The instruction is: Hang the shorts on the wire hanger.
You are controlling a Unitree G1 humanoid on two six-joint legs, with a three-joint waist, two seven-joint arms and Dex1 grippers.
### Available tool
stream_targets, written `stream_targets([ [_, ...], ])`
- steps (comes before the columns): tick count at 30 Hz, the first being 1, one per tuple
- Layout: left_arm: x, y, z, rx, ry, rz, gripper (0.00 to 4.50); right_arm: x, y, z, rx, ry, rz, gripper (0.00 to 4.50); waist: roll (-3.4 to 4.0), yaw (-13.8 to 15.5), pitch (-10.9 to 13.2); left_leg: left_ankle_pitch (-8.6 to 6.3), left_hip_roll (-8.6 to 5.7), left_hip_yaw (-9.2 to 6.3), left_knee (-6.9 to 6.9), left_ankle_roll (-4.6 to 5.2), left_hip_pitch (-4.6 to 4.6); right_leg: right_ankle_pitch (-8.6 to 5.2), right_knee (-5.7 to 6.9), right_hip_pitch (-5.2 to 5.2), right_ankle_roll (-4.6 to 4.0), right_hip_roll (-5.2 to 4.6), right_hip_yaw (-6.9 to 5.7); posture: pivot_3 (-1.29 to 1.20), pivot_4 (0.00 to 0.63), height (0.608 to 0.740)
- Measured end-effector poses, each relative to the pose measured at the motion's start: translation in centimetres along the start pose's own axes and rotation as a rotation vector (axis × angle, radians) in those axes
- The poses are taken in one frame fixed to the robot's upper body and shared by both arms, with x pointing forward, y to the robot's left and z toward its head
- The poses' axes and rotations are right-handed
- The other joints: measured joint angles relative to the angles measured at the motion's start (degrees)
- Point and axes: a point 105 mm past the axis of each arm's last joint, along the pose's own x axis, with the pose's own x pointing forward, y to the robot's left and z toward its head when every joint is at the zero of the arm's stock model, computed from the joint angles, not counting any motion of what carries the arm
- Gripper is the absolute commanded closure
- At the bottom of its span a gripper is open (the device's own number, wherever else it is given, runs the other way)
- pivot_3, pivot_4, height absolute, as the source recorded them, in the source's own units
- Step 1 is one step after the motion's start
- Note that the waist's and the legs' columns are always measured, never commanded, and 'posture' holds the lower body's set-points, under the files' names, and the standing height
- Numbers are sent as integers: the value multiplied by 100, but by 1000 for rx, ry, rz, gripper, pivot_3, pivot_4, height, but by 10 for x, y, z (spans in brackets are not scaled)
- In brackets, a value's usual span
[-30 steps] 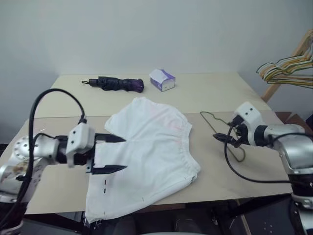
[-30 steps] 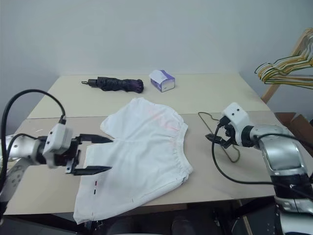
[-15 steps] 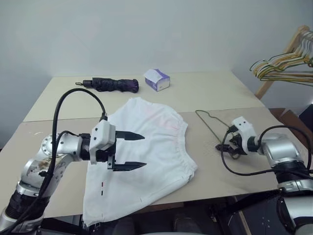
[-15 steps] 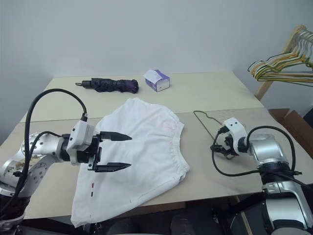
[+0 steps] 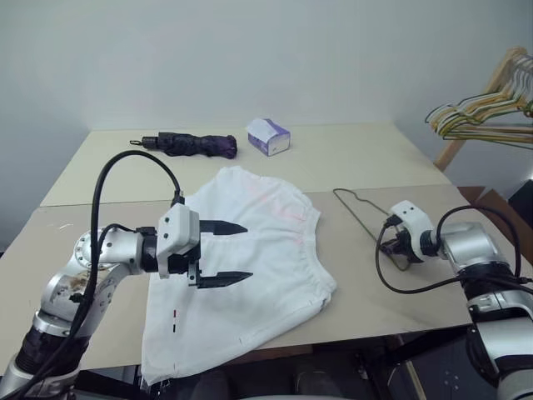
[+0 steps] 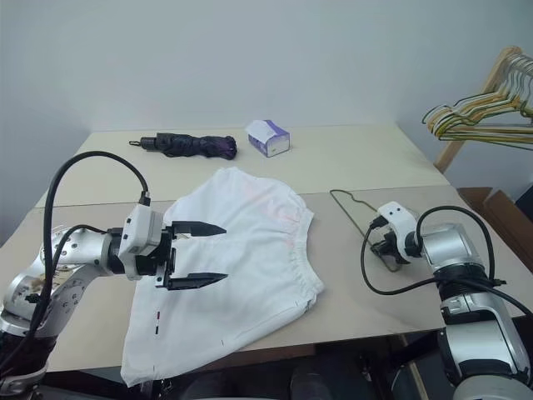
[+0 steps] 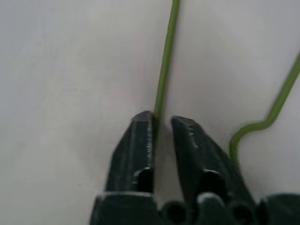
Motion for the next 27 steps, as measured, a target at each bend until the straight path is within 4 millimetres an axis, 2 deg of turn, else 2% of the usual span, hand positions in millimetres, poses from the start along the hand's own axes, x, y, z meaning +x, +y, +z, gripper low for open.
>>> stream_targets([
  [9, 2, 12, -3, 8, 1, 105, 286, 6, 4, 1, -21, 6, -24, 4482, -36, -4, -23, 0, 6, -4, 0, 0, 15, 1, -5, 17, -1, 3, -1, 34, 0, 740],
  [12, 7, 23, -1, -5, -24, 185, 286, 7, 2, 1, 13, -14, -64, 4482, -44, -1, -29, -1, 7, -10, 0, -1, 35, 5, -15, 47, 3, 3, -3, 27, 0, 740],
  [16, 16, 43, 3, -113, -91, 304, 286, 4, 5, 4, 8, -55, -110, 4482, -27, 36, -18, -1, 2, -21, 0, 0, 26, 6, -22, 46, 9, -1, -7, 9, 0, 740],
  [19, 24, 52, 7, -228, -154, 350, 286, -4, 14, 20, -12, -132, -117, 4482, -5, 44, -5, -1, -4, -43, 0, 0, -28, 9, -7, -20, 13, -2, 9, -10, 0, 740],
  [22, 28, 59, 10, -342, -214, 381, 286, -17, 19, 38, -44, -219, -146, 4482, 6, 48, 0, -1, -8, -48, 0, 0, -39, 10, -6, -30, 15, -4, 9, -38, 0, 740],
  [27, 31, 71, 9, -627, -359, 432, 286, -44, 46, 73, -134, -418, -171, 4482, 5, 44, 0, -1, -10, -52, 4, 0, -40, 16, -9, -25, 24, -6, 6, -65, 0, 740],
])
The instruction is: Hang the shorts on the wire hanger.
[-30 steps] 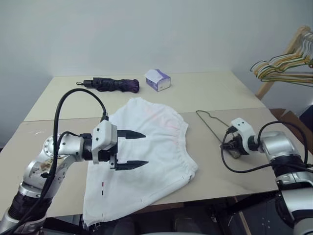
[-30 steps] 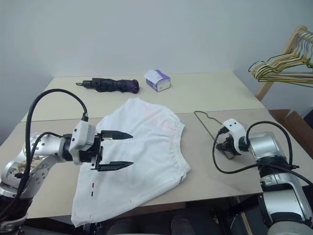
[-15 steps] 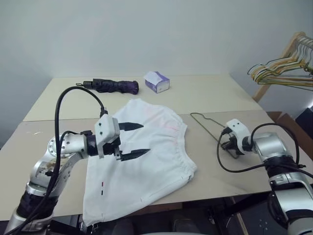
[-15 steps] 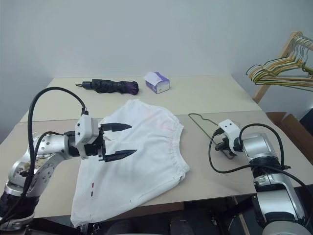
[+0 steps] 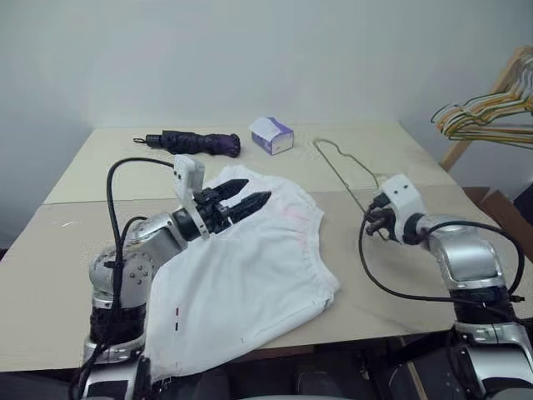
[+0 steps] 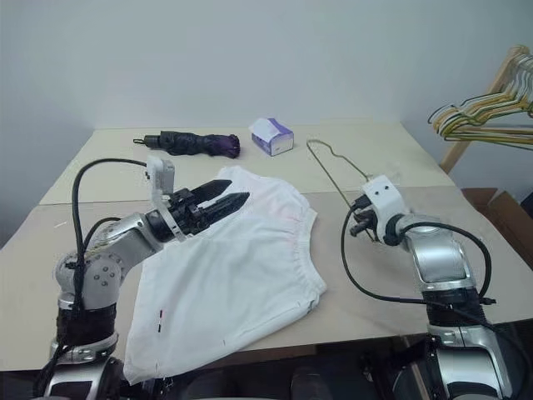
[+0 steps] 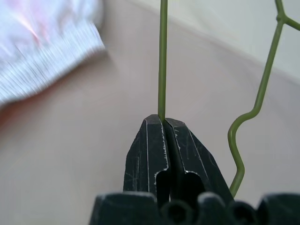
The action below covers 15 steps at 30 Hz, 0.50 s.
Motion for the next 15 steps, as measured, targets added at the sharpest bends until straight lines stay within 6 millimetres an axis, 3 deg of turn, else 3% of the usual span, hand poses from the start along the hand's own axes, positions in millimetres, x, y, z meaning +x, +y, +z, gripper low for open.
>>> stream_targets([
  [7, 21, -2, 20, -460, -227, -64, 286, -18, 40, 37, -171, -281, 44, 4482, -1, -21, 0, 0, -5, -5, 5, 0, -14, 2, -10, -4, 4, -3, -4, -90, 0, 740],
  [15, 28, 0, 30, -573, -301, -69, 286, -30, 83, 55, -270, -464, 140, 4482, -1, -115, 0, 0, -10, 3, 5, -1, -5, 4, -12, 2, 1, 3, 0, -100, 0, 740],
])
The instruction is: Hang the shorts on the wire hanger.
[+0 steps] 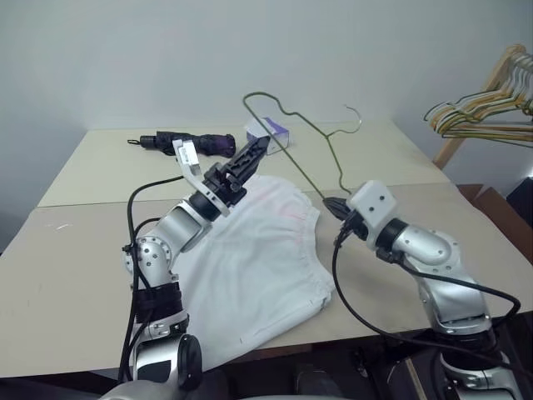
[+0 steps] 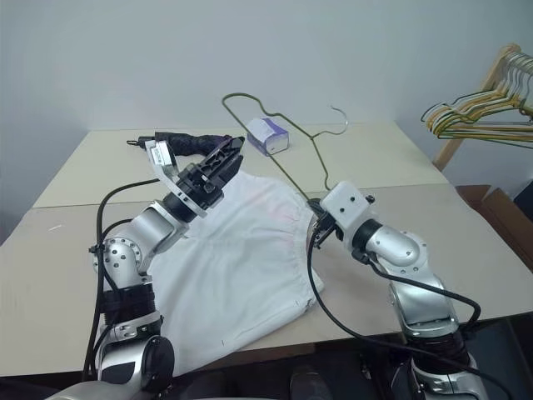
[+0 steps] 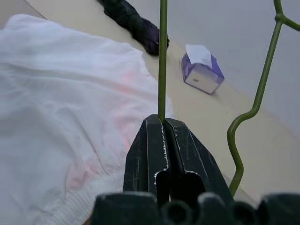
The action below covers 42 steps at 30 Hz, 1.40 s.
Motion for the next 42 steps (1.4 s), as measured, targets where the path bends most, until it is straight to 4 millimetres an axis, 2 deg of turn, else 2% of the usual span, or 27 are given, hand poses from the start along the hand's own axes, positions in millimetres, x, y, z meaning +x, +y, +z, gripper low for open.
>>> stream_targets([
  [7, 3, 2, 3, 12, -22, 15, 286, 4, 16, 4, -55, -37, 50, 4482, 0, -70, 0, 0, -2, 3, 0, 0, -4, 0, -7, 1, -1, -1, -2, -105, 0, 740],
  [11, 5, 7, 6, 8, -45, 36, 1151, 5, 19, 5, -76, -39, 59, 4500, 0, -91, 0, 0, -1, 3, 0, 0, -4, 1, -8, 1, -1, 0, -3, -105, 0, 740],
  [20, 6, 16, 3, 6, -41, 68, 4238, 6, 20, 3, -103, -27, 53, 4500, 0, -93, 0, 0, -1, 3, 0, 0, -4, 1, -11, 2, -1, 0, -3, -99, 0, 740],
  [21, 6, 17, 4, 10, -43, 77, 4480, 6, 20, 4, -104, -30, 48, 4500, 0, -94, 0, 0, -1, 3, 0, 0, -5, 1, -11, 1, -1, 0, -3, -98, 0, 740],
  [26, 4, 23, 7, 31, -54, 114, 4480, 9, 21, 6, -152, -43, 24, 4500, 0, -91, 0, 0, -1, 3, 0, 0, -7, 2, -15, 1, 0, -1, -5, -97, 0, 740],
  [30, 6, 23, 3, 80, -22, 120, 4500, 11, 24, 5, -201, -42, 25, 3457, 0, -91, 0, 0, -1, 7, 0, 0, -10, 7, -29, 4, 1, 0, -8, -102, 0, 740],
  [34, 11, 19, -7, 152, 38, 84, 4500, 13, 30, 9, -272, -64, 39, 1964, 0, -92, 0, 0, -1, 14, 0, 0, -15, 9, -37, 4, 3, -1, -11, -106, 0, 740],
  [39, 4, 13, 5, 286, 60, 22, 4500, 6, 21, 14, -267, -80, 41, 174, 1, -121, 1, 0, 2, 16, 0, 0, -13, 11, -36, 3, 0, 3, -11, -104, 0, 740],
  [40, 2, 12, 10, 317, 62, 11, 4500, 2, 17, 18, -245, -92, 39, 38, 2, -121, 2, 0, 3, 15, 0, 0, -12, 11, -36, 3, 0, 3, -11, -103, 0, 740],
  [42, -2, 9, 22, 377, 72, -30, 4500, -9, 8, 28, -133, -125, 61, 38, 2, -109, 2, 0, 3, 14, 0, 0, -14, 11, -39, 6, 0, 3, -16, -100, 0, 740],
])
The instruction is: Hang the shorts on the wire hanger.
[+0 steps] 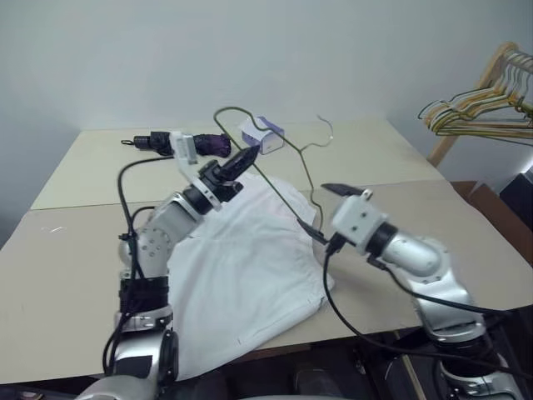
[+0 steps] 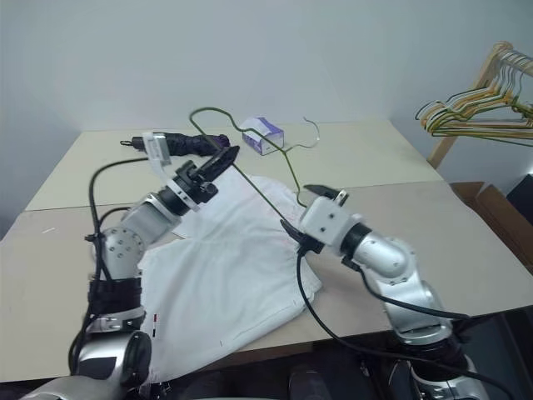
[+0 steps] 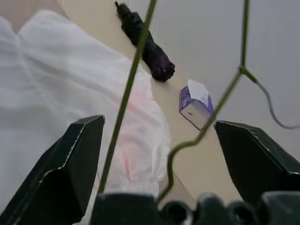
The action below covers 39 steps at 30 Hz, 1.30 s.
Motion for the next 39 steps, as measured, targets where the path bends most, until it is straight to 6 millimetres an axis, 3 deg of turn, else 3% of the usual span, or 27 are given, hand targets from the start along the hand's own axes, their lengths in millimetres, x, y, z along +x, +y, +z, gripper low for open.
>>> stream_targets([
  [4, -10, -12, 27, 62, -4, -177, 4500, -23, -12, 2, 300, 31, 169, 38, 2, 8, 3, 0, -1, 2, 0, 1, -1, 2, -8, 4, 2, -5, -4, -105, 0, 740],
  [7, -31, -27, 54, 95, -38, -375, 4500, -44, -21, -1, 546, 110, 361, 38, 7, -26, 7, 0, 7, 3, -2, 1, 2, 0, -10, 3, -6, -3, -10, -109, 0, 740],
  [10, -42, -39, 61, 111, -32, -521, 4500, -52, -22, 2, 706, 117, 506, 38, 7, -69, 7, 0, 7, 1, -3, 1, 2, -2, -10, 5, -8, -3, -14, -103, 0, 740],
  [17, -41, -53, 69, 116, -35, -675, 4500, -26, -11, 18, 819, 54, 702, 38, 8, -148, 8, 0, 8, -15, -3, 2, -10, -1, -9, -4, 1, -1, -11, -110, 0, 740],
  [22, -38, -53, 65, 90, -57, -697, 4500, -6, 3, 21, 832, 48, 742, 38, 9, -123, 8, 0, 4, -42, -2, 2, -29, 2, -9, -14, 6, -5, -14, -115, 0, 740],
  [30, -37, -54, 64, 80, -74, -707, 4500, -1, 6, 20, 836, 55, 740, 38, 10, -125, 9, 0, 3, -54, -1, 2, -29, 2, -7, -15, 6, -6, -17, -124, 0, 740],
  [33, -36, -54, 63, 75, -75, -712, 4500, 0, 6, 21, 834, 54, 741, 593, 10, -131, 9, 0, 3, -54, -1, 2, -29, 2, -7, -15, 6, -5, -17, -129, 0, 740],
  [39, -36, -52, 60, 73, -69, -710, 4500, -1, 6, 22, 837, 53, 747, 2730, 10, -144, 9, 0, 3, -54, -1, 2, -30, 2, -7, -15, 6, -5, -17, -133, 0, 740],
])
